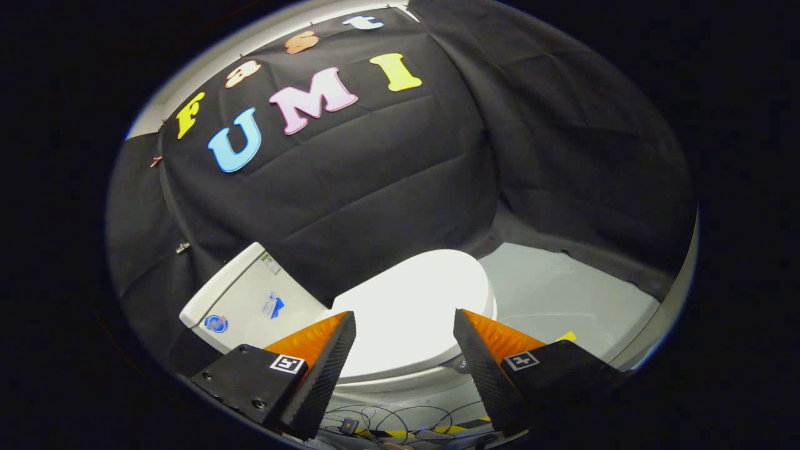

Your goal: Open the toilet lid.

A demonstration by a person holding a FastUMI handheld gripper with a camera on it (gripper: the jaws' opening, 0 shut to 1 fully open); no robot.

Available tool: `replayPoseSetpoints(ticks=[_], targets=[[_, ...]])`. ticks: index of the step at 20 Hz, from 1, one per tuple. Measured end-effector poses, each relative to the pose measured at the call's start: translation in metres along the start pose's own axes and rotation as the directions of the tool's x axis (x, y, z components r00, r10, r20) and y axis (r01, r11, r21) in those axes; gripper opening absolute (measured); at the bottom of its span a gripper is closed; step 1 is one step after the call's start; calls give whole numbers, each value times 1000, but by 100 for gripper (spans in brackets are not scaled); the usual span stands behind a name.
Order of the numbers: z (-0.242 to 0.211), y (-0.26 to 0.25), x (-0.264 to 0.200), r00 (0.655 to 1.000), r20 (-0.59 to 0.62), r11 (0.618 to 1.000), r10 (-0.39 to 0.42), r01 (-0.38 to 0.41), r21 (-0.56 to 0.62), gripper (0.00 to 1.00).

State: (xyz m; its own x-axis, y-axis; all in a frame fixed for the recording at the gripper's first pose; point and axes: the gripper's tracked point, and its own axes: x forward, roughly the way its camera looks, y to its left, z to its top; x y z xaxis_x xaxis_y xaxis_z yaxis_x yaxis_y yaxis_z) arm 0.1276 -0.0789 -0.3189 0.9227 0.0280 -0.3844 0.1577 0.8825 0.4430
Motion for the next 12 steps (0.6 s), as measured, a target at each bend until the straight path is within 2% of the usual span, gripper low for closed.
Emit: replayPoseSetpoints(ticks=[6, 12], targets=[[-49, -51, 43, 994, -103, 985, -21, 38, 171, 98], [-90, -89, 68, 985, -174, 916, 7, 64, 396, 97]])
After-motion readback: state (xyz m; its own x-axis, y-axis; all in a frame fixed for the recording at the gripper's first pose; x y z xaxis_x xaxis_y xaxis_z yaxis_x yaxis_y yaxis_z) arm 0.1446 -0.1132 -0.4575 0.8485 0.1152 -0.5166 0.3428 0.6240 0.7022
